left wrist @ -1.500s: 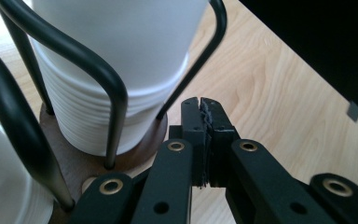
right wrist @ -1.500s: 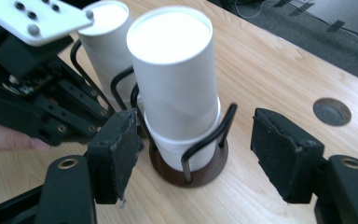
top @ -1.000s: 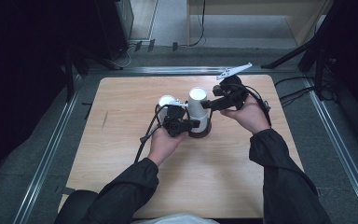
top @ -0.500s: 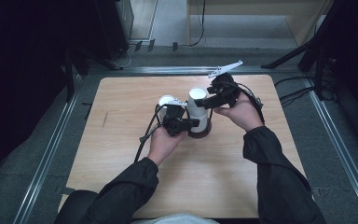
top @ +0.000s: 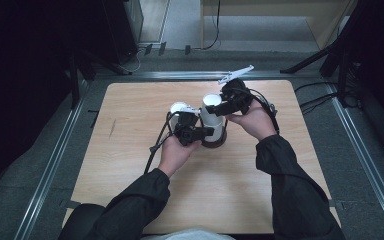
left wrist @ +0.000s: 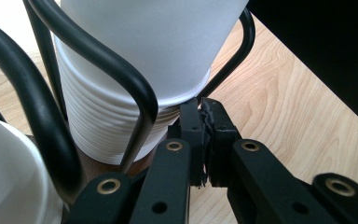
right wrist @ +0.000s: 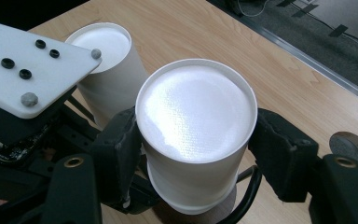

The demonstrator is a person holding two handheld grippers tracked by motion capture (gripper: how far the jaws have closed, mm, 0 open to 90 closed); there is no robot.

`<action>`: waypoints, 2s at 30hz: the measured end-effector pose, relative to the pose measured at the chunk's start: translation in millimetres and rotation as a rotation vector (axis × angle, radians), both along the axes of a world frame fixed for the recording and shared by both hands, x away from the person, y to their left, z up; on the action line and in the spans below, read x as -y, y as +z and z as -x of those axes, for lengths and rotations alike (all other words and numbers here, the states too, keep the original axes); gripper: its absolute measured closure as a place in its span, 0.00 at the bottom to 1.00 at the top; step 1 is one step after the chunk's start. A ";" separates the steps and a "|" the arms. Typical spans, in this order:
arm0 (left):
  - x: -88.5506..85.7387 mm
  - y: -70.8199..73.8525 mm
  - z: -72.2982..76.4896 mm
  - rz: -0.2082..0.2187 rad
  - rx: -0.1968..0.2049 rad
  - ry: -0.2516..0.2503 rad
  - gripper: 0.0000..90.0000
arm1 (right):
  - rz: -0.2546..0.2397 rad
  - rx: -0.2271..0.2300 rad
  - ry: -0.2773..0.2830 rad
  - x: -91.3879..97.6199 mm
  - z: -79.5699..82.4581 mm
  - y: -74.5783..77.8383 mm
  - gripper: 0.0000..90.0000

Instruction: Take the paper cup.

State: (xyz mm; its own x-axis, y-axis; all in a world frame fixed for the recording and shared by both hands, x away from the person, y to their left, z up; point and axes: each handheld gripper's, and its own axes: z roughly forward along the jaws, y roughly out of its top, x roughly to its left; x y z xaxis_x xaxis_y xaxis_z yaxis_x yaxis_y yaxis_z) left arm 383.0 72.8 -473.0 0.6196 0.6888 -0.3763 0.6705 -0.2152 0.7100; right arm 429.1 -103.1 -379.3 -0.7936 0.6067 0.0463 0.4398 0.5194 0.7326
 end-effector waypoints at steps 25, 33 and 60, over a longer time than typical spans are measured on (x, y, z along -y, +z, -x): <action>-0.2 -0.6 -0.3 0.007 -0.012 -0.012 0.96 | -0.031 0.002 0.004 9.5 7.1 44.4 0.40; -0.1 -0.8 -0.5 0.001 -0.013 -0.019 0.95 | -0.073 0.040 0.007 19.9 16.4 71.4 0.40; -6.6 12.4 10.4 0.014 -0.035 -0.157 0.82 | -0.046 0.008 0.071 61.7 65.9 82.0 0.40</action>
State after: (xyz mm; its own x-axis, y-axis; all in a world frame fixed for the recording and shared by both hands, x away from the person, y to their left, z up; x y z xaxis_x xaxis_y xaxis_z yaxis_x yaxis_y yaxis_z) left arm 372.6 79.4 -460.6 0.7056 0.5789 -0.4087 0.6538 -0.3093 0.6905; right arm 363.3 -164.8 -297.2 -0.8351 0.5461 0.0667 0.3973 0.5147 0.7598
